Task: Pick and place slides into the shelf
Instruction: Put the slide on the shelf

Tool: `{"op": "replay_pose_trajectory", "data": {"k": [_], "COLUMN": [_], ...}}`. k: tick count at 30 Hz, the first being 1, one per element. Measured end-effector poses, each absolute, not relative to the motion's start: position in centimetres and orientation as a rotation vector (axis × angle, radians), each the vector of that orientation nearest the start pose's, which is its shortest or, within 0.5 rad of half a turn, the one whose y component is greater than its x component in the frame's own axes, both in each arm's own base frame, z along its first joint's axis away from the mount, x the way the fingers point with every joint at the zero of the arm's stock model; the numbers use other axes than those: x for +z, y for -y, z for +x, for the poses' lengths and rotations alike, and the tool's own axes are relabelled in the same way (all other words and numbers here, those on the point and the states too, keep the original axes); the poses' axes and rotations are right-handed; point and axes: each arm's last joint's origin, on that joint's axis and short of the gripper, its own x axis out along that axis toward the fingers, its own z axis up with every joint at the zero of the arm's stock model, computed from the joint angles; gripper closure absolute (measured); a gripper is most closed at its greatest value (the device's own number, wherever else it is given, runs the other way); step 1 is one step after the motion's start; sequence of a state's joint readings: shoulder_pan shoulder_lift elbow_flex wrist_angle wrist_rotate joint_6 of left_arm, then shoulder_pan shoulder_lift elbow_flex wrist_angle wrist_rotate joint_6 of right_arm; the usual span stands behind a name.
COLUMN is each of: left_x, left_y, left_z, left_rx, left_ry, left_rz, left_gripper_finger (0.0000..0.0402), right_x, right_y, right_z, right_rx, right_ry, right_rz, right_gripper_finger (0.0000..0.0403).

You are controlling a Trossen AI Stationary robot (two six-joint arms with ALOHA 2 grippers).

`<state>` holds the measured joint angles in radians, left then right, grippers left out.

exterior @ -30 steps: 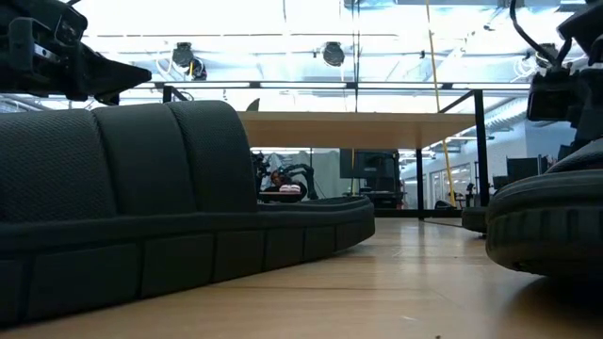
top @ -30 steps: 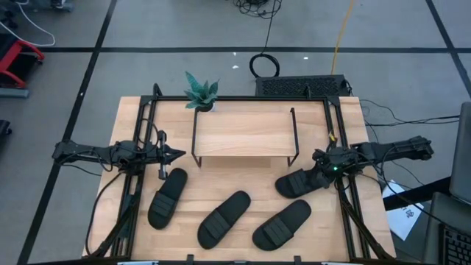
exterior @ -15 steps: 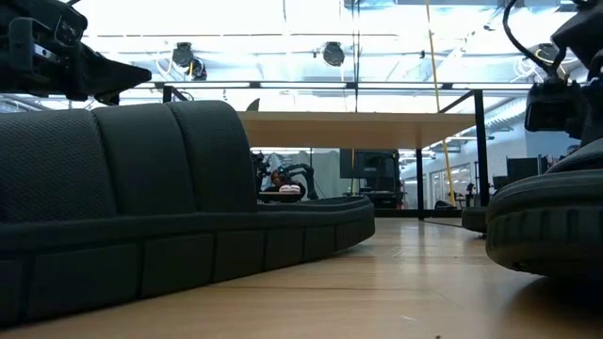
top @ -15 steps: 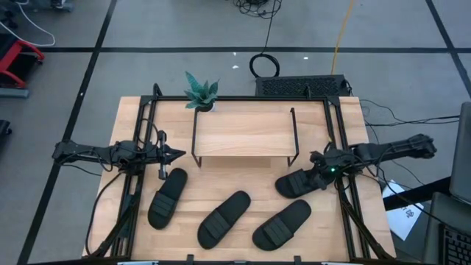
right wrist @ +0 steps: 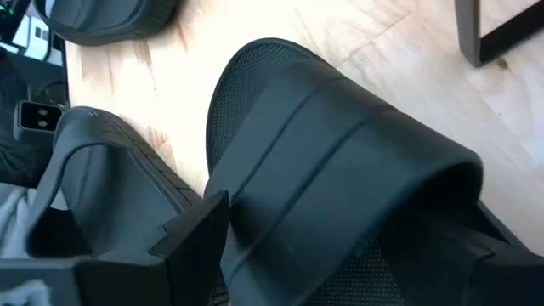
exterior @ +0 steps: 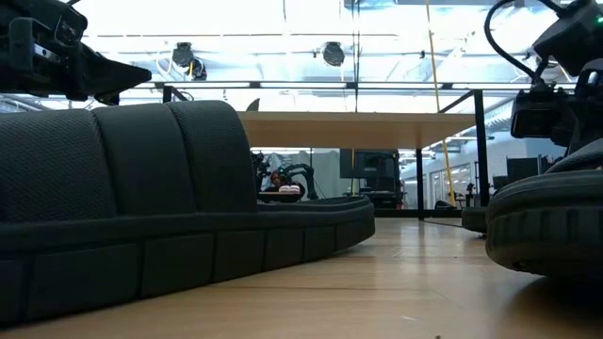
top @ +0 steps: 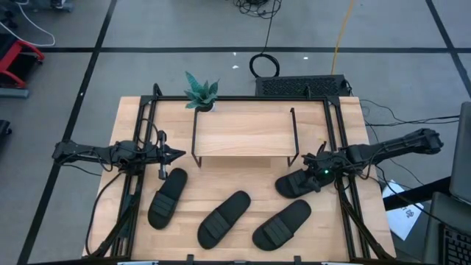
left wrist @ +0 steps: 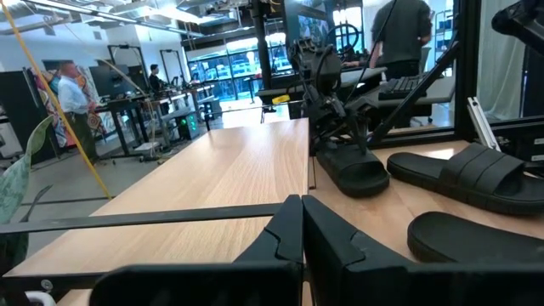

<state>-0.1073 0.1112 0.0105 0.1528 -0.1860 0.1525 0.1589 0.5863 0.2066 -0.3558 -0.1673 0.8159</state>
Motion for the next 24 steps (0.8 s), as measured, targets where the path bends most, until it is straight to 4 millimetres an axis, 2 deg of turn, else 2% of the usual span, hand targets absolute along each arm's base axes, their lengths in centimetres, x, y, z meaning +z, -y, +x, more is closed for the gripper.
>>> {"op": "replay_pose_trajectory", "data": {"k": [5,8,12,18,24], "left_x": [17.3,17.3,17.3,17.3,17.3], "left_y": [0.6,0.6,0.6,0.6,0.6], "left_z": [10.3,10.3,10.3,10.3,10.3], "left_rx": [0.082,0.083,0.083,0.082,0.083], "left_ry": [0.046,0.046,0.046,0.046,0.046], "left_rz": [0.145,0.145,0.145,0.144,0.144], "left_gripper_finger": [0.0394,0.0394,0.0394,0.0394,0.0394], "right_x": [15.0,15.0,15.0,15.1,16.0], "right_y": [-2.4,-2.4,-2.4,-2.5,-2.8], "right_z": [12.2,12.2,12.2,12.3,12.7], "right_rx": [0.011,0.004,0.005,0.039,0.161], "right_ry": [-0.808,-0.804,-0.803,-0.795,-0.725], "right_rz": [0.747,0.76,0.758,0.756,0.773], "right_gripper_finger": [0.0127,0.0151,0.0225,0.0381,0.0389]}}
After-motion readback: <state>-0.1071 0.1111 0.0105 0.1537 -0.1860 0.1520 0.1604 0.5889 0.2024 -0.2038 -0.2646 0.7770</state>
